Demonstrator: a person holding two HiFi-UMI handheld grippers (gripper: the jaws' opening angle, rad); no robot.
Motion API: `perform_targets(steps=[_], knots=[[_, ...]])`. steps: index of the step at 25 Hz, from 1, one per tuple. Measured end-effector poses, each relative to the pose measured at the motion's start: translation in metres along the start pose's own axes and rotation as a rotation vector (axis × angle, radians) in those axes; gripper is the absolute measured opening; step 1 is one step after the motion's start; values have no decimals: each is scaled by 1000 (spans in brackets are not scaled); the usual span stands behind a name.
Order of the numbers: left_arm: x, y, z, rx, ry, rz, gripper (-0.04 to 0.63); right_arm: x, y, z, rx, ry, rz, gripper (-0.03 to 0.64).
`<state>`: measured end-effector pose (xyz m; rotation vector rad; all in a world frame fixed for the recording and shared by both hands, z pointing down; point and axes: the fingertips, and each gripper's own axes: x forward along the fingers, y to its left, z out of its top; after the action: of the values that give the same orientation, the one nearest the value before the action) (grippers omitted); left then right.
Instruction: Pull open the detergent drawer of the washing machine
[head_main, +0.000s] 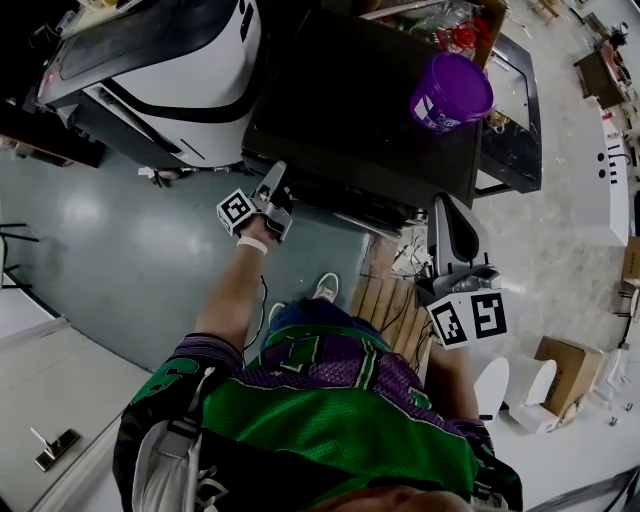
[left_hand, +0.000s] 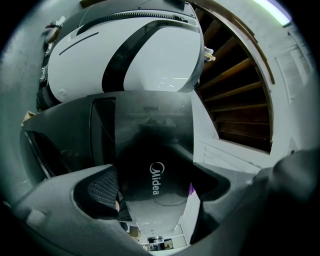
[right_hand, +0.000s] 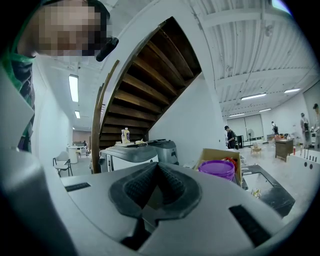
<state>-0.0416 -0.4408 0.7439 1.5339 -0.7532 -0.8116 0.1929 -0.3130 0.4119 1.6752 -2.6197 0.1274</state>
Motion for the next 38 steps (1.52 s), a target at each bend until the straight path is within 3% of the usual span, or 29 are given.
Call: perform_targets(steps=[12,18,25,32,38], knots=[[-28,-3,-12,-19,45,37,436,-14,16,12,33,-47,10,3],[-51,5,-17,-18,54,115,418,-20,21,19,57,-78,10,3],[-50,7,-19,-59,62,109,430,-28,24,22,63,-94,-7,3],[-34,7,-15,-44,20,127,448,-40,19,19,59,-88,-34,3],[-33,9,-13,-90,-25,164,448,-45,18,23,55,-97,-37,3]])
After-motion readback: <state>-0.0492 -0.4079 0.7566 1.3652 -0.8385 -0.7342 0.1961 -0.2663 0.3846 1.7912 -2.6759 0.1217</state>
